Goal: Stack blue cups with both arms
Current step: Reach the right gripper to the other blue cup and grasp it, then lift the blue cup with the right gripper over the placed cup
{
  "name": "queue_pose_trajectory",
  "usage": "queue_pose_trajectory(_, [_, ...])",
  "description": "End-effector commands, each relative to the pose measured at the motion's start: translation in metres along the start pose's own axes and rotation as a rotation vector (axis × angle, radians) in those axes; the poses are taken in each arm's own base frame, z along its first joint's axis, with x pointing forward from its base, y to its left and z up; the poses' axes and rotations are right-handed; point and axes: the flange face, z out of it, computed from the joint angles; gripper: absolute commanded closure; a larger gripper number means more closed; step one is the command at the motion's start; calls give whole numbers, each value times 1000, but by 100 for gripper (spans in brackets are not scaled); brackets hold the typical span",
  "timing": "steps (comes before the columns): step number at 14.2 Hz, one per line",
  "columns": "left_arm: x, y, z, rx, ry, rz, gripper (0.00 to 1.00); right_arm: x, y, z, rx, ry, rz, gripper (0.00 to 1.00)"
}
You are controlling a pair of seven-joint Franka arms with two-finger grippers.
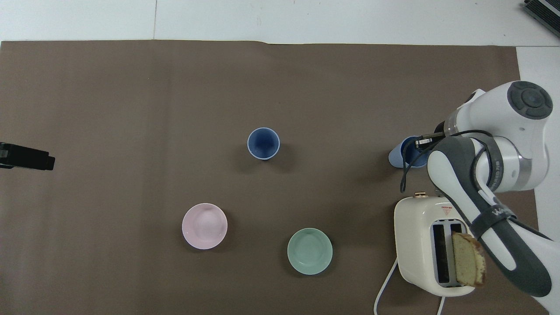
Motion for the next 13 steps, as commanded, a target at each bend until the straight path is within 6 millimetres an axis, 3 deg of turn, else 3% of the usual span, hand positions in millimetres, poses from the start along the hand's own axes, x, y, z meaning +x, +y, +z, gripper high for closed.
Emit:
queue_pose_trajectory(1, [-12, 3, 0, 8, -11, -18, 0, 1, -6, 2, 10, 8, -17, 100])
queue_pose_trajectory(3, [-12, 3, 0, 8, -11, -18, 0, 6, -9, -7, 10, 11, -5, 100])
queue_pose_trajectory(5, [-10, 3, -3, 8, -6, -25, 0, 13, -20, -30, 14, 10, 36, 100])
queue_pose_trajectory(8, [-13, -13, -3, 8, -12, -56, 0, 21, -60, -73, 13, 18, 87, 100])
queue_pose_trajectory(11, [-14, -18, -3, 9, -13, -65, 0, 24, -112, -110, 19, 43, 118, 100])
queue_pose_trajectory(13, [-13, -16, -3, 9, -13, -62, 0, 20, -164, -132, 26, 56, 129, 100])
